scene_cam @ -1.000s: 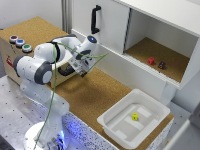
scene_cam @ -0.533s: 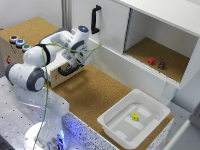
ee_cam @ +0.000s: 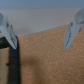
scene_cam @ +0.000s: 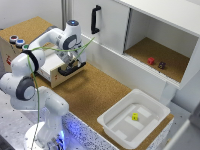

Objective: Grasp the drawer handle and open it

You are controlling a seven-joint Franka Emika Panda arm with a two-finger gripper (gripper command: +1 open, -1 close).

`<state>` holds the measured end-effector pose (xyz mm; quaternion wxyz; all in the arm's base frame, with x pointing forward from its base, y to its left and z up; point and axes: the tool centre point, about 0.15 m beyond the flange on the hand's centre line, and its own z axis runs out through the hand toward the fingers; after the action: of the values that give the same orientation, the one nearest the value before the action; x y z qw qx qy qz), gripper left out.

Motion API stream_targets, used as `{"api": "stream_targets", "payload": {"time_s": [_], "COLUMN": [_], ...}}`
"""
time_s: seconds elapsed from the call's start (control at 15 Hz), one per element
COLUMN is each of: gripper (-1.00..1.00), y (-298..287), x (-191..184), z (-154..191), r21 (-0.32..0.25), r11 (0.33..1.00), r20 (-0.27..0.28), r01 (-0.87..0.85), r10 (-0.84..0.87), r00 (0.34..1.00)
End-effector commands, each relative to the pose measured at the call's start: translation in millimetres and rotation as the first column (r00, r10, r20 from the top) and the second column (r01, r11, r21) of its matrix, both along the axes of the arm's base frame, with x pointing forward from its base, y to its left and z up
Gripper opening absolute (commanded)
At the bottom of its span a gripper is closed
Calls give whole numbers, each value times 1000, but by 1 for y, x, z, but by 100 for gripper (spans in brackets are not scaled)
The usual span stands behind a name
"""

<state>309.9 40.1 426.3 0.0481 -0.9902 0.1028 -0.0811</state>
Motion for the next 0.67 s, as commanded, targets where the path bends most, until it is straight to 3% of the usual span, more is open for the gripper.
{"api": "stream_targets", "payload": {"time_s": [0.0,0.27,0.33,0.4,0.47,0.6], "gripper": [100,100,100,100,100,100], "y": [-100,-141,-149,-163,-173,-198], "x": [18,43,49,60,68,87], "z": [-10,-10,-7,-4,0,13], "r21": [92,72,46,55,28,33], "r11": [996,991,991,987,984,981], "r20": [-64,-86,-64,-80,-79,-64], "r01": [-1,114,128,153,175,191], "r10": [6,-107,-125,-148,-172,-189], "r00": [998,990,990,986,982,980]}}
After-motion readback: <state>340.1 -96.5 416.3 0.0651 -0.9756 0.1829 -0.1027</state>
